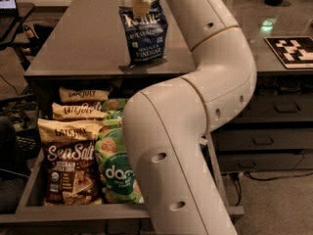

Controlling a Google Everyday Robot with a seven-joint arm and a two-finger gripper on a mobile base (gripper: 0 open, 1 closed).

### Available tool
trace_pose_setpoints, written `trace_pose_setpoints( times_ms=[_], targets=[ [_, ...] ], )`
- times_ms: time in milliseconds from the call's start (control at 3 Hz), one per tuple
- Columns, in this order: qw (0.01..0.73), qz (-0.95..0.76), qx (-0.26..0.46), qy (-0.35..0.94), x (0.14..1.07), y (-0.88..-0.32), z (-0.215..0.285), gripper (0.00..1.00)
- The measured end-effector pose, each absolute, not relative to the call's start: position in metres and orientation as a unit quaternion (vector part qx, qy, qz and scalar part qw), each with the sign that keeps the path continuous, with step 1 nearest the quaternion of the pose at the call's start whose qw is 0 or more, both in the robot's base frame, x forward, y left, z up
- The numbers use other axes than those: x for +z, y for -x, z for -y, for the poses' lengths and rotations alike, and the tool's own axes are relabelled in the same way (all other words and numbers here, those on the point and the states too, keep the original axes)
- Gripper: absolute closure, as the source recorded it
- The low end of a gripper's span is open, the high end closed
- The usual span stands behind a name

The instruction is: Pick blue chip bag from top drawer and place on counter

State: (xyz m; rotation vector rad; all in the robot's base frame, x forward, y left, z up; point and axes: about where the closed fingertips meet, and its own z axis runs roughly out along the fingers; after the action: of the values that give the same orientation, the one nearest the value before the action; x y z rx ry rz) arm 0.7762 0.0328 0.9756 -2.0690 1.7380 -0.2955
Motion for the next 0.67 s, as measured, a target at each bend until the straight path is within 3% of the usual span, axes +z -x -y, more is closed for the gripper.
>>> trace_pose_setpoints(
  times_ms=[333, 667],
  targets=[
    [0.200, -0.624, -0.086, 0.750, 0.9529, -0.7793, -0.0442, 1.00],
    [0.217, -0.621, -0.092, 0.748, 0.9536, -0.7886, -0.0502, 0.82]
  ],
)
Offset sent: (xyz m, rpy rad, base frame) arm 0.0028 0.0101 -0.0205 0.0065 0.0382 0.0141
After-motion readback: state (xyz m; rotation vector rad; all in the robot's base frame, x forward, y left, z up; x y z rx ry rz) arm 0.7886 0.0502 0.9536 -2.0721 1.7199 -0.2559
